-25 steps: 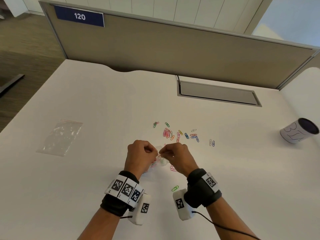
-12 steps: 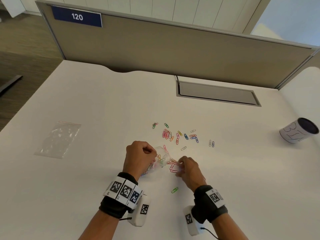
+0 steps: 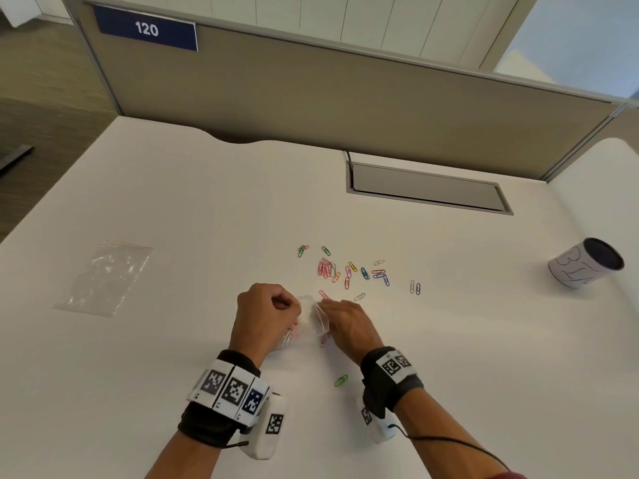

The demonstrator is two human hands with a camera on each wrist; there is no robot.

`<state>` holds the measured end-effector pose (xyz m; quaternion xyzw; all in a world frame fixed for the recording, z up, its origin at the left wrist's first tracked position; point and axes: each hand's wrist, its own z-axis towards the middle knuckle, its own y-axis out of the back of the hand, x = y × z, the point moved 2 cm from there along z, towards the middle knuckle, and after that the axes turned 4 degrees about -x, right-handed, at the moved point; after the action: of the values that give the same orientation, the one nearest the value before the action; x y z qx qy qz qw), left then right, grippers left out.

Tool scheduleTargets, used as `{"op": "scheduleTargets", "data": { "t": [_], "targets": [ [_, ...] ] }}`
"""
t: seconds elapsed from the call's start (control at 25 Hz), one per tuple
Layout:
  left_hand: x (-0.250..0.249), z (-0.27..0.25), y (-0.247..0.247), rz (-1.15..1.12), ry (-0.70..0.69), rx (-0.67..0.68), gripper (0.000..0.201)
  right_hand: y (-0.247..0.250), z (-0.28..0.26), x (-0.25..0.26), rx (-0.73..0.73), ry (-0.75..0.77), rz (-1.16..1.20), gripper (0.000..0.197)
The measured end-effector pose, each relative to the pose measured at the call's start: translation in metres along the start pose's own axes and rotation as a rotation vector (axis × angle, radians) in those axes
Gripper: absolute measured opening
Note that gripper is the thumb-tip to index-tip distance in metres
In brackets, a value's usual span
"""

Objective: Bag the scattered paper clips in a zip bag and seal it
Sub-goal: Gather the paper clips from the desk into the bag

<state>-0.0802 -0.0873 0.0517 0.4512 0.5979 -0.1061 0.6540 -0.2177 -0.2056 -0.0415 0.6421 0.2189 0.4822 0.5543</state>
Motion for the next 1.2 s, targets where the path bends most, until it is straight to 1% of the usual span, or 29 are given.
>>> {"op": "scheduleTargets", "data": {
  "t": [0.12,0.16,0.2,0.24,0.32,0.36,0.4,0.44,0.64,0.68,0.76,0.84,0.96,1.04,1.12,1.2],
  "targets": [
    [0.0,0.002,-0.001,-0.008,0.009,-0.007,0.006,0.021,0.007,-0.021,-0.116,-0.006,-0.06,0.015],
    [-0.001,0.002,-0.002,-0.005,0.004,-0.006,0.006,0.026,0.014,-0.026,-0.144,-0.042,-0.055,0.017],
    [-0.002,0.001,-0.003,-0.005,0.0,-0.006,0.006,0.03,0.023,-0.029,-0.135,-0.089,-0.04,0.024],
    [-0.002,0.001,-0.004,-0.006,-0.001,-0.007,0.006,0.029,0.034,-0.031,-0.07,-0.133,-0.031,0.034],
    [-0.002,0.001,-0.006,0.002,0.0,0.001,0.006,0.027,0.053,-0.032,0.151,-0.166,-0.072,0.053],
    [-0.002,0.001,-0.007,0.007,0.001,0.005,0.007,0.025,0.06,-0.031,0.255,-0.163,-0.115,0.058],
    [-0.001,0.001,-0.008,0.01,0.003,0.01,0.007,0.024,0.062,-0.03,0.315,-0.156,-0.15,0.062],
    [-0.001,0.001,-0.008,0.01,0.006,0.012,0.007,0.025,0.063,-0.03,0.335,-0.155,-0.163,0.063],
    [-0.003,0.003,-0.011,0.003,0.011,0.012,0.006,0.032,0.029,-0.032,0.322,-0.172,-0.083,0.058],
    [-0.003,0.003,-0.012,-0.001,0.013,0.013,0.006,0.033,0.022,-0.034,0.306,-0.173,-0.069,0.054],
    [-0.003,0.004,-0.014,0.0,0.006,0.021,0.006,0.032,0.013,-0.037,0.216,-0.166,-0.042,0.038],
    [-0.004,0.003,-0.017,0.001,0.0,0.032,0.006,0.031,0.01,-0.039,0.151,-0.143,-0.066,0.023],
    [-0.005,0.003,-0.02,0.001,-0.002,0.037,0.006,0.029,0.007,-0.036,0.144,-0.13,-0.141,0.02],
    [-0.006,0.002,-0.021,0.006,-0.003,0.038,0.006,0.03,0.007,-0.034,0.132,-0.14,-0.143,0.02],
    [-0.006,0.001,-0.021,0.004,-0.001,0.036,0.006,0.035,0.006,-0.034,0.08,-0.223,-0.058,0.017],
    [-0.005,0.001,-0.02,0.0,0.013,0.033,0.006,0.041,0.003,-0.039,-0.043,-0.387,0.147,0.014]
  ]
}}
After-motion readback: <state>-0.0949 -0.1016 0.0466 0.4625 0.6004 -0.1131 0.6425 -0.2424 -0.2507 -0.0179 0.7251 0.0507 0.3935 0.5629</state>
